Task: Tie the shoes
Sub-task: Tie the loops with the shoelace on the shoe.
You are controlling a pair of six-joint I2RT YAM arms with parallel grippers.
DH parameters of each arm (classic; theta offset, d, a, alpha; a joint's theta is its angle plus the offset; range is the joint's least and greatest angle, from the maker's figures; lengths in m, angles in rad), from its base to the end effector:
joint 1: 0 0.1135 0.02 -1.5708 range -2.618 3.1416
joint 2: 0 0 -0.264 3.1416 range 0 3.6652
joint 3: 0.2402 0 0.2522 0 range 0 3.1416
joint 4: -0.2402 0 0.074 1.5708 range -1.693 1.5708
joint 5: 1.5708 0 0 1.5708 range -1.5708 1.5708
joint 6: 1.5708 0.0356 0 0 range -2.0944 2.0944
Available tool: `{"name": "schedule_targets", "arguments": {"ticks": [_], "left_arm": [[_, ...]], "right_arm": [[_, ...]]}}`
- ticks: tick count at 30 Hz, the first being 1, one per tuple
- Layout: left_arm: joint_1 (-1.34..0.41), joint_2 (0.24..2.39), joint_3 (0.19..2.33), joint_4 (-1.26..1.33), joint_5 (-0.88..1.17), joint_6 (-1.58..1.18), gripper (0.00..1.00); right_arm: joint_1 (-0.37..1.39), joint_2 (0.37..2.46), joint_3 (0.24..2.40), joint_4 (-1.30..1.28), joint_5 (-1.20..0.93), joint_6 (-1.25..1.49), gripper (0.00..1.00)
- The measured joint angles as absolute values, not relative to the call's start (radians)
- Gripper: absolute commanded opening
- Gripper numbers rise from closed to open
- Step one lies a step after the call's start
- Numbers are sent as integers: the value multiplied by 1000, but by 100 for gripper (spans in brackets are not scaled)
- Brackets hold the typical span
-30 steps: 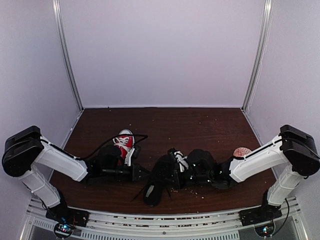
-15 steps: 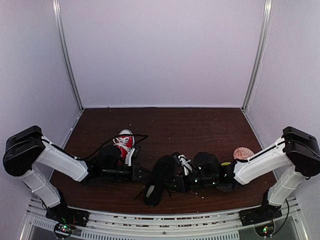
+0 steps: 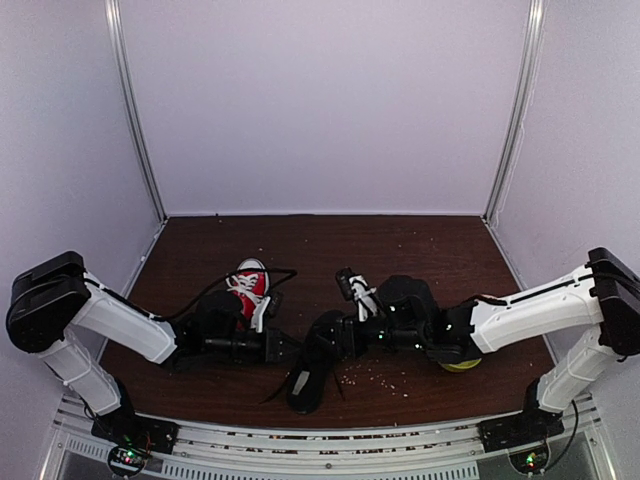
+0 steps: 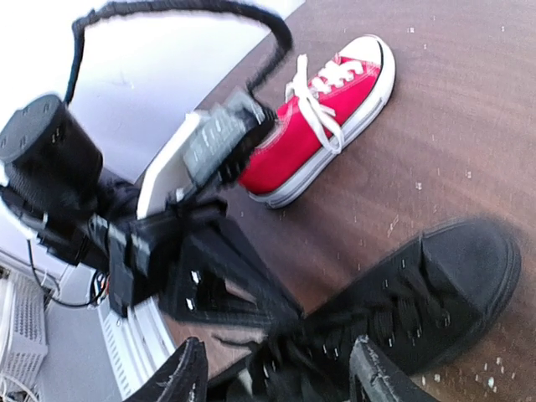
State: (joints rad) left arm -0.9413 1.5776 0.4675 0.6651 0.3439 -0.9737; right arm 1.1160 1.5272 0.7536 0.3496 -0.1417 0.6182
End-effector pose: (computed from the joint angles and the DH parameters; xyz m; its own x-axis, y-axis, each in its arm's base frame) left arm 0.1560 -0.2346 0.1385 -0.9200 -0.0593 -0.3875 0.3190 0.4611 -0.8280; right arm 0.1384 0.2944 0.2041 -0.6955 -0.1162 -0.7091 -0.6661 0.4744 0.5756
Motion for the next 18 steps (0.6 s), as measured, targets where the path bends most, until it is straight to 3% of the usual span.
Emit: {"name": "schedule_targets", "arguments": {"ticks": [10, 18], "left_arm": [[-947, 1578, 467, 665, 344, -973, 0], [-950, 1578, 467, 665, 343, -974, 0]], "right_arm": [[1166, 1660, 900, 199, -67, 600, 56], [1179, 1711, 903, 138, -45, 601, 44]]}}
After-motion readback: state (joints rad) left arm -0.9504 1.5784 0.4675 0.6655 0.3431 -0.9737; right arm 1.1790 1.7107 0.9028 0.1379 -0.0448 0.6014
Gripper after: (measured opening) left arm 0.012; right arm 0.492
